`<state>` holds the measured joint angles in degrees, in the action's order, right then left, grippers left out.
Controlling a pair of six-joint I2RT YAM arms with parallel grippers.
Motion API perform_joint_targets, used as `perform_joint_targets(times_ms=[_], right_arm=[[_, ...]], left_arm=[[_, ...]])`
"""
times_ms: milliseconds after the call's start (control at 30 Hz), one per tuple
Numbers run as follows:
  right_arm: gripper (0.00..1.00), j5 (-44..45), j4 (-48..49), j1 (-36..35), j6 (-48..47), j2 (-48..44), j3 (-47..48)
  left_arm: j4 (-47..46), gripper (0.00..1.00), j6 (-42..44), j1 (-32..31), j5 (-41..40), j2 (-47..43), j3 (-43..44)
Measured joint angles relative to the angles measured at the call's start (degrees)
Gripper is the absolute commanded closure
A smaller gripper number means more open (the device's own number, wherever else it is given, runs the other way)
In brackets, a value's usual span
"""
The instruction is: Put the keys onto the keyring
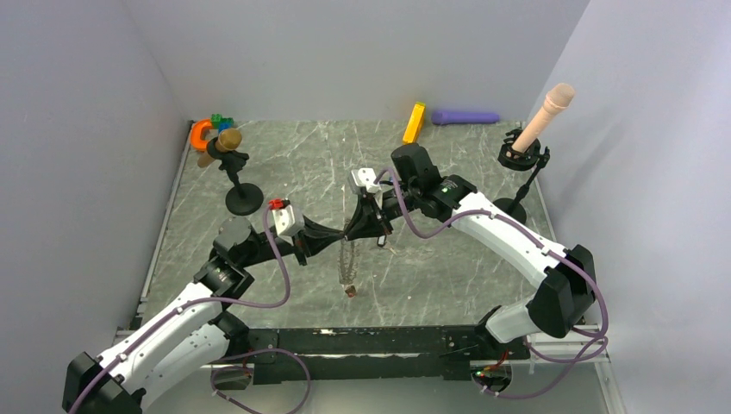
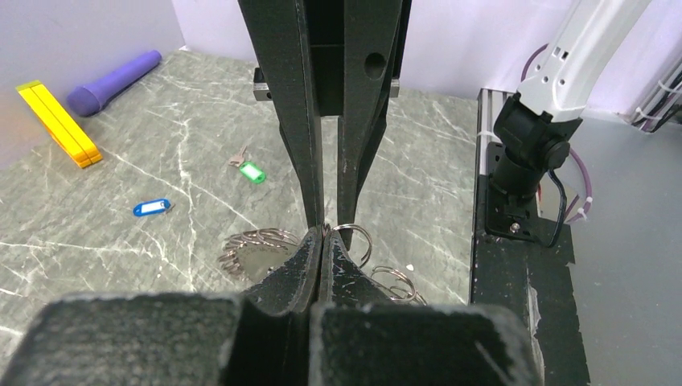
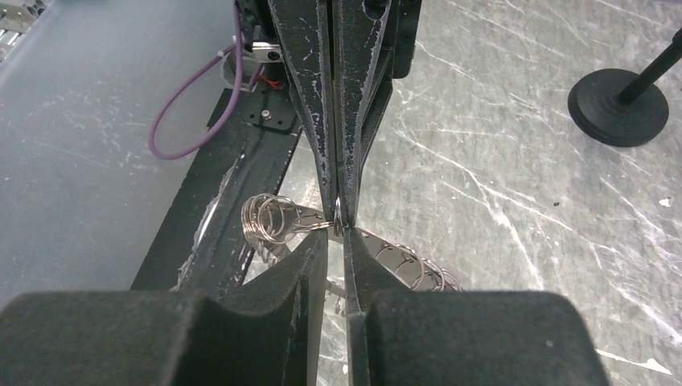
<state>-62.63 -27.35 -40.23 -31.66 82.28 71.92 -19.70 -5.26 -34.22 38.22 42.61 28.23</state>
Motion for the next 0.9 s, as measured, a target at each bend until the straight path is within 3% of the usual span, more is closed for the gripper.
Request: perform_joint_targets(times_ms=[200, 267, 433, 667, 900], right_arm=[[0.93, 0.2, 0.5, 0.1, 1.3, 0.0, 0.0], [1.00, 0.5, 0.5, 0.2, 1.7, 0.0, 0.0], [1.00, 0.6, 0.5, 0.4, 2.8, 0.0, 0.0], [1.00, -0.2, -0.4, 0.5, 1.6, 0.0, 0.0], [1.00, -2.1, -1.7, 0.8, 0.2, 0.0, 0.0]], left_arm=[[-3.3, 1.00, -1.8, 0.0, -0.1, 0.7, -1.0], [-4.1, 1.00, -2.4, 0.0, -0.2, 1.1, -1.0], [-5.8, 1.00, -3.3, 0.0, -0.3, 1.5, -1.6], [-5.8, 0.74, -4.2, 0.0, -0.8, 1.1, -1.9], [-5.6, 0.60, -5.0, 0.0, -2.1, -0.8, -3.2]])
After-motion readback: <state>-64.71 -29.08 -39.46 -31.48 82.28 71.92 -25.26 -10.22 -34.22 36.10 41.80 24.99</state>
